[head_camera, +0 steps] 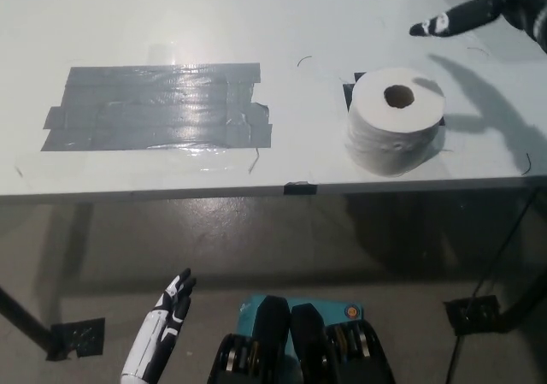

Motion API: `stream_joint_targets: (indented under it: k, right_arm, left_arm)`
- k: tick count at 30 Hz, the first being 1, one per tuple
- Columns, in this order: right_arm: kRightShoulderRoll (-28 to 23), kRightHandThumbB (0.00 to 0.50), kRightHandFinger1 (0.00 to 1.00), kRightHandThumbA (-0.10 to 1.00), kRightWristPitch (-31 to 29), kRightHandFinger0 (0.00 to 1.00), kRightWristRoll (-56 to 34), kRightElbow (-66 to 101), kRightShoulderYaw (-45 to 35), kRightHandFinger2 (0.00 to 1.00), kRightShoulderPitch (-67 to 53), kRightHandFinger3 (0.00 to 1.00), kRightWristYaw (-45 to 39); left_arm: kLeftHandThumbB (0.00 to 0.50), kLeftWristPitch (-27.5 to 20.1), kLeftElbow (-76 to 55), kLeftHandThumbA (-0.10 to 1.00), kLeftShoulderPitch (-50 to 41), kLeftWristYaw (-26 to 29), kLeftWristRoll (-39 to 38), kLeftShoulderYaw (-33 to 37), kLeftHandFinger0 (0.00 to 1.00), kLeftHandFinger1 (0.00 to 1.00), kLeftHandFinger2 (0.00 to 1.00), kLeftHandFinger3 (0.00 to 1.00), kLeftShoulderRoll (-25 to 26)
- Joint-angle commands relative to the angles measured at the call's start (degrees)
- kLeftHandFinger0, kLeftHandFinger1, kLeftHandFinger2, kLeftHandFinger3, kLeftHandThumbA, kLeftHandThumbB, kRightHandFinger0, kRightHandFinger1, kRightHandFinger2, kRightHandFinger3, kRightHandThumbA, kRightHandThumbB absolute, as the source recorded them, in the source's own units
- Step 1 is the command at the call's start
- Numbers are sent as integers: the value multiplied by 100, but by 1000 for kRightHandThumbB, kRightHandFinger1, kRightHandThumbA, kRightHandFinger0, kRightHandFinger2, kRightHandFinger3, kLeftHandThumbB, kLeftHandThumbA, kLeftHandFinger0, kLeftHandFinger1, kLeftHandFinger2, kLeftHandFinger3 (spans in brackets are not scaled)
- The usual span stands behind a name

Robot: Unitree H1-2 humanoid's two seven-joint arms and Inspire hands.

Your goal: A toilet paper roll is kept on the black spot on the desk infront of the robot and the robot inserts its right thumb into the hole in the centre to grab the roll. Then it passes the roll to a person.

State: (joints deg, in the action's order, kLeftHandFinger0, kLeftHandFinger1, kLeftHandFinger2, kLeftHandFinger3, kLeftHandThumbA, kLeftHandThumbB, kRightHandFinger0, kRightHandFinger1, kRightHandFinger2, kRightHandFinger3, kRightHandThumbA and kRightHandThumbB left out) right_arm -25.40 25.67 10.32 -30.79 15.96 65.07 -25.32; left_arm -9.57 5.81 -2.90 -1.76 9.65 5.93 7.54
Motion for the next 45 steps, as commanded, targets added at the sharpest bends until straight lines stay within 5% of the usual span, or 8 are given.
stream_joint_targets:
  k: [1, 5, 8, 9, 16, 23, 27, 45]
  right_arm:
    - [85, 427, 1000, 795, 126, 1000, 300, -636, 224, 1000, 761, 1000, -567]
    - [249, 374, 1000, 794, 126, 1000, 248, -782, 438, 1000, 835, 1000, -768]
    - [228, 320, 1000, 962, -436, 1000, 174, -884, 683, 1000, 889, 1000, -1156]
    - [288, 365, 1000, 963, -255, 1000, 180, -892, 707, 1000, 889, 1000, -1130]
    - [500, 463, 1000, 853, 103, 1000, 357, -1373, 840, 1000, 1054, 1000, -1058]
    - [485, 394, 1000, 845, 2, 1000, 452, -1341, 952, 1000, 902, 1000, -1100]
    - [500, 426, 1000, 827, -100, 1000, 492, -1601, 934, 1000, 911, 1000, -1014]
    - [364, 358, 1000, 899, -450, 1000, 712, -2376, 804, 1000, 1041, 1000, -699]
  left_arm:
    - [179, -82, -294, 1000, 78, -39, 42, -14, 1000, 1000, 1000, 1000, 71]
    - [193, -81, -279, 1000, 129, -44, 39, -11, 1000, 1000, 1000, 1000, 70]
    - [195, -59, -316, 1000, 126, -66, 22, -1, 1000, 1000, 1000, 1000, 66]
    - [194, -48, -353, 1000, 97, -83, -1, -4, 1000, 1000, 1000, 1000, 74]
    - [187, -160, -280, 1000, 157, -74, -8, -3, 1000, 1000, 1000, 1000, 85]
    - [188, -56, -350, 1000, 144, -123, -41, 6, 1000, 1000, 1000, 1000, 94]
    - [188, -64, -340, 1000, 149, -87, 29, 9, 1000, 1000, 1000, 1000, 94]
    - [186, -111, -238, 1000, 192, -108, 25, 6, 1000, 1000, 1000, 1000, 87]
